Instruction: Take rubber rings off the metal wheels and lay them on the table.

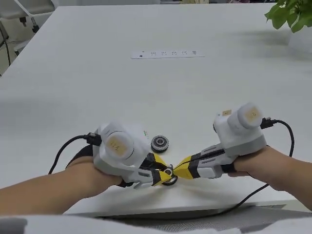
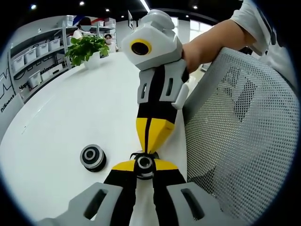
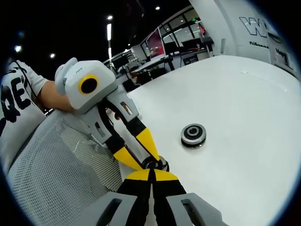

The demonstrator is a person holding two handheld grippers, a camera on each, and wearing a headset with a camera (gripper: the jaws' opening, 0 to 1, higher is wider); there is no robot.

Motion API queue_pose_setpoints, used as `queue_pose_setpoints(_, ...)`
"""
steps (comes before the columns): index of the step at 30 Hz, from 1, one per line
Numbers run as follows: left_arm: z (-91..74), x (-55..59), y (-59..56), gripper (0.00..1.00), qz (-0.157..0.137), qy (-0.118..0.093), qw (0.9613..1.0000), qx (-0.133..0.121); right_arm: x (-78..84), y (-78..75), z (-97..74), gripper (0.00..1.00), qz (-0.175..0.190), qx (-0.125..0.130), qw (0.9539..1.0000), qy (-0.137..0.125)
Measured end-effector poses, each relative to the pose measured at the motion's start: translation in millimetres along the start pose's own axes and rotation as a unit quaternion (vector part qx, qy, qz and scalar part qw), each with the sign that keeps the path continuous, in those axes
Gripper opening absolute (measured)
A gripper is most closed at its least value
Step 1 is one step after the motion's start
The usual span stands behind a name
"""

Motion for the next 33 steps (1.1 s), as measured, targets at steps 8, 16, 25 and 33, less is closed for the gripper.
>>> queue_pose_setpoints(8, 0.7, -0.1, 0.4, 0.07, -0.002, -0.001, 1.0, -0.002, -1.1, 11.3, 3.2, 0.0, -0.024, -0.02, 0.9995, 0.011)
queue_pose_setpoints(16, 0.9, -0.5, 0.2, 0.07, 0.001, -0.002, 1.0, -0.006, 0.4, 2.3, -0.8, 0.0, -0.011, -0.006, 0.9999, -0.003)
queue_pose_setpoints(25, 1.6, -2.1, 0.8, 0.08, 0.002, 0.002, 1.0, -0.006, 1.6, -3.3, -3.3, 0.0, -0.003, 0.003, 1.0, -0.005)
queue_pose_setpoints(33, -5.9, -6.2, -2.8, 0.15, 0.004, 0.005, 0.9999, 0.01, -0.9, 0.3, -5.2, 0.0, 0.007, 0.001, 0.9999, -0.013)
Point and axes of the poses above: the centre of the closed fingertips' face, and the gripper's own axes: z roughly forward along the fingers, y roughly to its left, x roughly out of its underside, the point moved 4 cm from there along -z, roughly backward along the fingers, and after that the axes turned 6 degrees about y, right-handed, at the moved point
